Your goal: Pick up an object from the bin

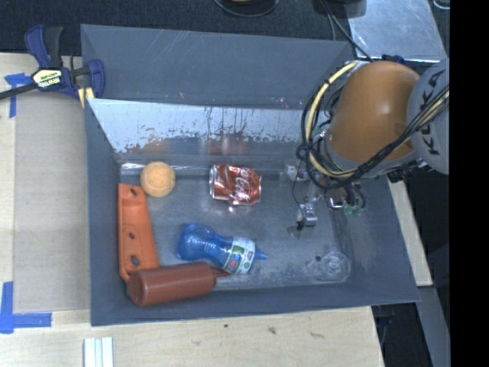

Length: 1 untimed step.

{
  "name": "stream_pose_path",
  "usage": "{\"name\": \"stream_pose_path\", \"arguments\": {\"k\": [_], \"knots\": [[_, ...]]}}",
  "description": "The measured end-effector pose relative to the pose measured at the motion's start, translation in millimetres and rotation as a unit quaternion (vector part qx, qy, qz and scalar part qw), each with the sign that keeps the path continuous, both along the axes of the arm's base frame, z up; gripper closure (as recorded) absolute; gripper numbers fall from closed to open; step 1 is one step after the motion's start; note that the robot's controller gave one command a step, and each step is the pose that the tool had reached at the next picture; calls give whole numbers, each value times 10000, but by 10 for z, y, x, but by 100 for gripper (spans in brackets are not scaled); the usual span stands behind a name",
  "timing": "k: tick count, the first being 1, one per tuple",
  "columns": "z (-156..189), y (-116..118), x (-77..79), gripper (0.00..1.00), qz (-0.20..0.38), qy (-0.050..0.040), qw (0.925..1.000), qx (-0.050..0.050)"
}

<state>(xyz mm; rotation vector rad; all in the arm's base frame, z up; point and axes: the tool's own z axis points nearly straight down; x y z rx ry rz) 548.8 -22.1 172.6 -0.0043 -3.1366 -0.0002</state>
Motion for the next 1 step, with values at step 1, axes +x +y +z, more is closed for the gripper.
{"name": "stream_pose_path", "arguments": {"k": [1], "knots": [[48,0,17,0,4,-41,10000,-2]]}}
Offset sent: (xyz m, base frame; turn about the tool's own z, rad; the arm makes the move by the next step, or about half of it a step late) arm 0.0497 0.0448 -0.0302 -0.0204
